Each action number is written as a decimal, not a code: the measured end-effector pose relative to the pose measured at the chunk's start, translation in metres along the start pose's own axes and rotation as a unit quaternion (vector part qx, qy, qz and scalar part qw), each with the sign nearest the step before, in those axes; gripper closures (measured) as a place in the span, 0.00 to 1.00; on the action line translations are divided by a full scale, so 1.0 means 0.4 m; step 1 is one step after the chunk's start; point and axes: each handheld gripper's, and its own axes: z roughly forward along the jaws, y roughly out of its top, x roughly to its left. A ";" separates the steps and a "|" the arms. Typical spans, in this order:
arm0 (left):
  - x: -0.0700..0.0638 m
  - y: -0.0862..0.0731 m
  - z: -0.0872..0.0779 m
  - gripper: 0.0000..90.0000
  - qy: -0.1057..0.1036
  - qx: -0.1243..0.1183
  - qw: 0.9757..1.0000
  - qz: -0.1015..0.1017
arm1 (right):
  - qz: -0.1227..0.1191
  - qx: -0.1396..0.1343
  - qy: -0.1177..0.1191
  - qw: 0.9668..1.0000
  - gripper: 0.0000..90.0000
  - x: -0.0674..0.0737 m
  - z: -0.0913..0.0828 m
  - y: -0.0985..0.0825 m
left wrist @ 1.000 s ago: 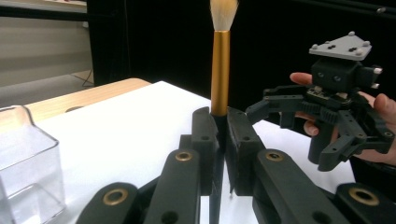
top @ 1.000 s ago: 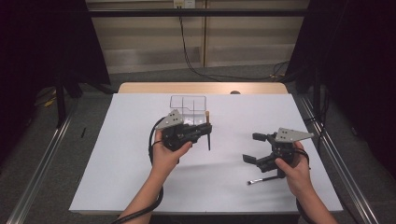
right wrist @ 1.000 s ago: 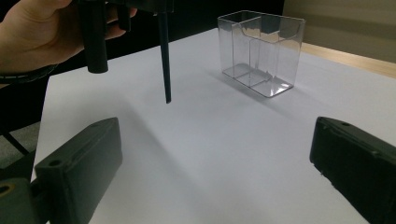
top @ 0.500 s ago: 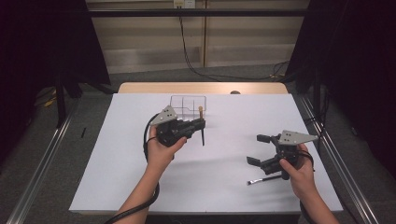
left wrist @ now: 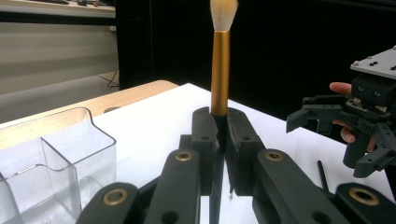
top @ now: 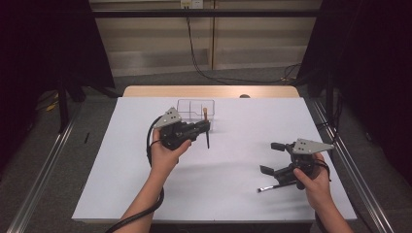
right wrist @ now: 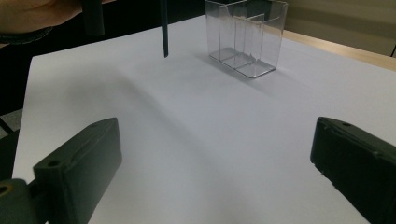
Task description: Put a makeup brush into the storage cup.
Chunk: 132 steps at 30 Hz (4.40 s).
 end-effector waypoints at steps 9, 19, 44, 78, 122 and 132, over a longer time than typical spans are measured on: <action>0.013 0.006 -0.005 0.93 0.005 -0.003 1.000 0.000 | 0.000 -0.004 -0.008 1.000 0.02 -0.003 -0.022 -0.012; 0.025 0.013 -0.013 0.93 0.015 -0.006 1.000 -0.002 | 0.013 -0.014 -0.016 1.000 0.02 -0.004 -0.049 -0.030; 0.074 0.043 -0.010 0.93 0.044 -0.010 0.999 0.001 | 0.021 -0.032 -0.016 0.999 0.02 -0.009 -0.062 -0.047; 0.195 0.114 0.006 0.93 0.116 -0.013 0.993 0.012 | 0.020 -0.035 -0.016 0.999 0.02 -0.015 -0.069 -0.049; 0.252 0.110 0.037 0.92 0.178 -0.003 0.984 0.023 | 0.015 -0.043 -0.010 0.999 0.02 -0.015 -0.071 -0.044; 0.257 0.088 0.044 0.92 0.180 0.004 0.984 0.018 | 0.015 -0.042 -0.009 0.999 0.02 -0.013 -0.069 -0.045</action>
